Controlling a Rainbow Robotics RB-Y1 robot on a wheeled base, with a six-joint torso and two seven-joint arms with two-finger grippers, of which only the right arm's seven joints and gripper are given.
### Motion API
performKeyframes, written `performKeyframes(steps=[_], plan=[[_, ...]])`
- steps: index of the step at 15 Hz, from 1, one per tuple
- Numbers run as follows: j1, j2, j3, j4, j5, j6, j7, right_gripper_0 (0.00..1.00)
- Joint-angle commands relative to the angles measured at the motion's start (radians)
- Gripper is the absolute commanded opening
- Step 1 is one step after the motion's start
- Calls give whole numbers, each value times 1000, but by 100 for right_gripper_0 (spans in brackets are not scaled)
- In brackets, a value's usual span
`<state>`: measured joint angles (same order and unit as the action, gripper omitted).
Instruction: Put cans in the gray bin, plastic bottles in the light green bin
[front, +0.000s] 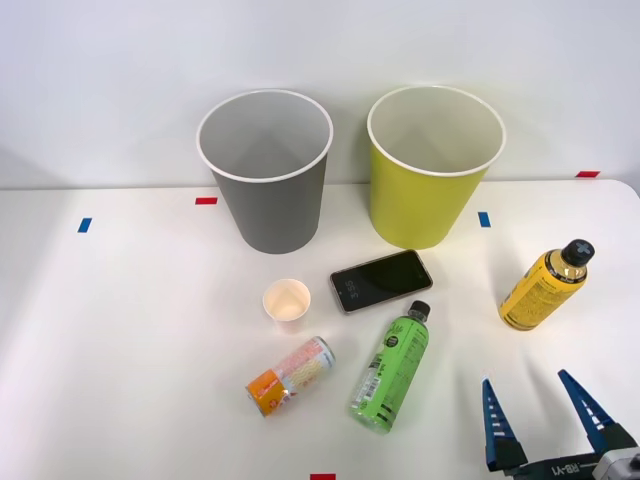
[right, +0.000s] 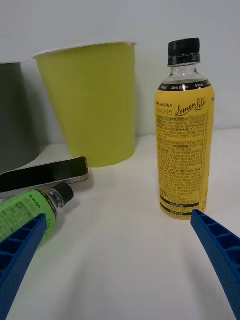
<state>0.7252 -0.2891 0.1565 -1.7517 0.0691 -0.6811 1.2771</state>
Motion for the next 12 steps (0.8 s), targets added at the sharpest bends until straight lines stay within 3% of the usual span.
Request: performKeyframes(steps=[1,5,12], plan=[[56,-82,77,8,-91,-44,125,100],[134,-159,161,8,-270,-84,266,100],[192,-182,227,9,-256,-86,269,100]])
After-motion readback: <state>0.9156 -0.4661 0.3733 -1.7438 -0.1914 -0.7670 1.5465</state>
